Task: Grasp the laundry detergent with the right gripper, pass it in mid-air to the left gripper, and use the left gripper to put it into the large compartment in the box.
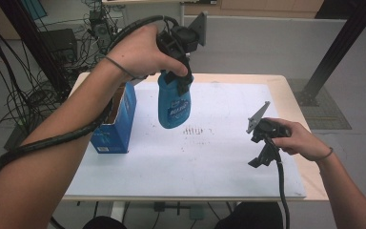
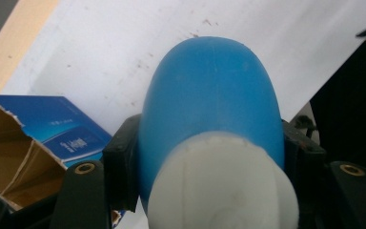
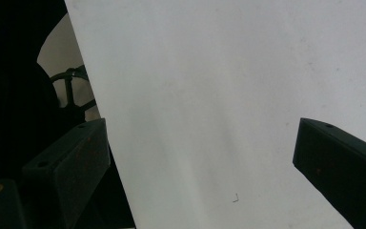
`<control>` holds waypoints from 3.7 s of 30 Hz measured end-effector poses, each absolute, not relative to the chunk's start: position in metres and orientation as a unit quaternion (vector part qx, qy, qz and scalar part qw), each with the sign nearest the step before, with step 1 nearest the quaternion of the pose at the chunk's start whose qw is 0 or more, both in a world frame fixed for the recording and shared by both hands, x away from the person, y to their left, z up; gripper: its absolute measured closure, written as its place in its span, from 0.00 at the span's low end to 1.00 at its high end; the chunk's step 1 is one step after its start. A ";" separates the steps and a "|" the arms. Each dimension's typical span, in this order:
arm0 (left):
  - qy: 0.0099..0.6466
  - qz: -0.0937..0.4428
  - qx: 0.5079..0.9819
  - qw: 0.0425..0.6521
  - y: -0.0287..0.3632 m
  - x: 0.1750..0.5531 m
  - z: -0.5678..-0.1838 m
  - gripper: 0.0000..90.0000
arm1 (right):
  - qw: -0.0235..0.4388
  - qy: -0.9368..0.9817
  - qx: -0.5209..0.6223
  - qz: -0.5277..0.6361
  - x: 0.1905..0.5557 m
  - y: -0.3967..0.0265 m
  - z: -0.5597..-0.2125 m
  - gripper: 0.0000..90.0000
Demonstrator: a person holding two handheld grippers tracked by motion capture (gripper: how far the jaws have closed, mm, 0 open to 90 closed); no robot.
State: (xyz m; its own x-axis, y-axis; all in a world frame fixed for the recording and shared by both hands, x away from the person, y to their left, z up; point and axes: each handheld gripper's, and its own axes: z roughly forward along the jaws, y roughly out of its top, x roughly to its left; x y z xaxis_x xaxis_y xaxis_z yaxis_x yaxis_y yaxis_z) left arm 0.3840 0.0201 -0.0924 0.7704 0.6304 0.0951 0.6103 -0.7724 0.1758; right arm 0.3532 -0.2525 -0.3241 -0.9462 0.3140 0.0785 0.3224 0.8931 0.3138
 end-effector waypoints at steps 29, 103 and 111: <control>0.543 0.109 0.830 0.068 0.126 0.433 -0.024 0.42 | 0.002 -0.973 -0.159 -0.167 0.353 -0.248 -0.322 0.05; 0.676 0.080 0.730 0.053 0.224 0.461 -0.181 0.42 | 0.017 -0.971 -0.155 -0.178 0.353 -0.242 -0.332 0.05; 0.677 0.081 0.730 0.049 0.224 0.461 -0.201 0.42 | 0.017 -0.971 -0.156 -0.178 0.352 -0.242 -0.332 0.05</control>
